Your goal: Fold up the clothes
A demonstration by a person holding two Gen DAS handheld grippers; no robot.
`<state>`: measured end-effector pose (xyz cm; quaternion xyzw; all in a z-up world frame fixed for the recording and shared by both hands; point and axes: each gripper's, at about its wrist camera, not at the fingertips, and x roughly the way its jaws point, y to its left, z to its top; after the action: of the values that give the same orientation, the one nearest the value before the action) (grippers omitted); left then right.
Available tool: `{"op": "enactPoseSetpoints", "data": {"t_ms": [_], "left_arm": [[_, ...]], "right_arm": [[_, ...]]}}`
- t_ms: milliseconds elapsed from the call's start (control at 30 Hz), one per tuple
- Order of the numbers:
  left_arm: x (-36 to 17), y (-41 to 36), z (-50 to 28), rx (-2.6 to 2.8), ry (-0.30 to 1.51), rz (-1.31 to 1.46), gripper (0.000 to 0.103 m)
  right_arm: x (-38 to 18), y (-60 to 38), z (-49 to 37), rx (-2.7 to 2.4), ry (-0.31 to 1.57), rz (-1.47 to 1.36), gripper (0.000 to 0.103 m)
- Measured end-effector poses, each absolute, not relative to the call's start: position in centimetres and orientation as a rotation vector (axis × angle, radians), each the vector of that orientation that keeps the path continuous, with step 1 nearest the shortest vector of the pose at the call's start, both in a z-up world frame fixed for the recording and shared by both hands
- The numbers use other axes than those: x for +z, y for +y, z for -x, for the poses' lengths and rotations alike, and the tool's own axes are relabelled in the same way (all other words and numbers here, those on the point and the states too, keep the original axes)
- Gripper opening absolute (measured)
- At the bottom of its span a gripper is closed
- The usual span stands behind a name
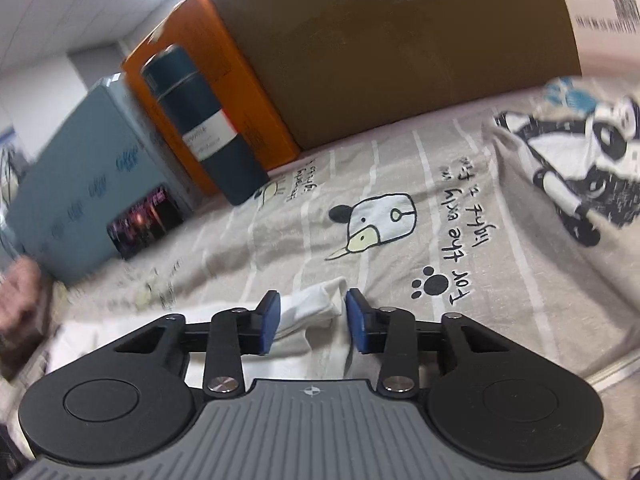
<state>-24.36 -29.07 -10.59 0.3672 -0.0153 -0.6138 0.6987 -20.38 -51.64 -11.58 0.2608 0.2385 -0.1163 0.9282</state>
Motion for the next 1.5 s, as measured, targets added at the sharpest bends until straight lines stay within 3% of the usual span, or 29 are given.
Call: {"op": "enactPoseSetpoints", "data": {"t_ms": [67, 100, 133, 200, 400, 633, 933, 1133, 1500], "left_arm": [[-10.6, -29.1, 24.2, -1.410, -0.013, -0.825, 0.050], [-10.6, -29.0, 24.1, -1.440, -0.001, -0.826, 0.022], [-10.5, -28.9, 24.0, -1.447, 0.000, -0.821, 0.011], [-10.3, -28.5, 23.7, -1.444, -0.007, -0.797, 0.007], [-8.8, -26.2, 22.9, -1.395, -0.043, -0.698, 0.004], [-6.0, -20.4, 21.9, -1.267, -0.109, -0.522, 0.003], [-2.7, -11.4, 19.7, -1.018, -0.109, -0.219, 0.003], [-3.3, -4.7, 16.6, -0.907, 0.050, -0.010, 0.003], [-9.4, 2.1, 10.6, -0.783, 0.505, 0.304, 0.004]], "right_arm": [[-11.4, -50.9, 20.3, -0.233, 0.499, -0.482, 0.031], [-11.4, -50.6, 20.3, -0.229, 0.501, -0.469, 0.026], [-11.3, -50.5, 20.3, -0.223, 0.499, -0.462, 0.022], [-11.2, -50.2, 20.4, -0.212, 0.488, -0.453, 0.016], [-8.8, -48.2, 20.8, -0.232, 0.410, -0.424, 0.012], [-2.1, -42.9, 20.8, -0.209, 0.276, -0.353, 0.011], [4.6, -32.9, 13.3, -0.058, 0.226, -0.262, 0.010], [4.0, -25.3, 5.1, 0.027, 0.346, -0.231, 0.009], [-3.7, -14.4, -4.3, -0.005, 0.630, -0.055, 0.009]]}}
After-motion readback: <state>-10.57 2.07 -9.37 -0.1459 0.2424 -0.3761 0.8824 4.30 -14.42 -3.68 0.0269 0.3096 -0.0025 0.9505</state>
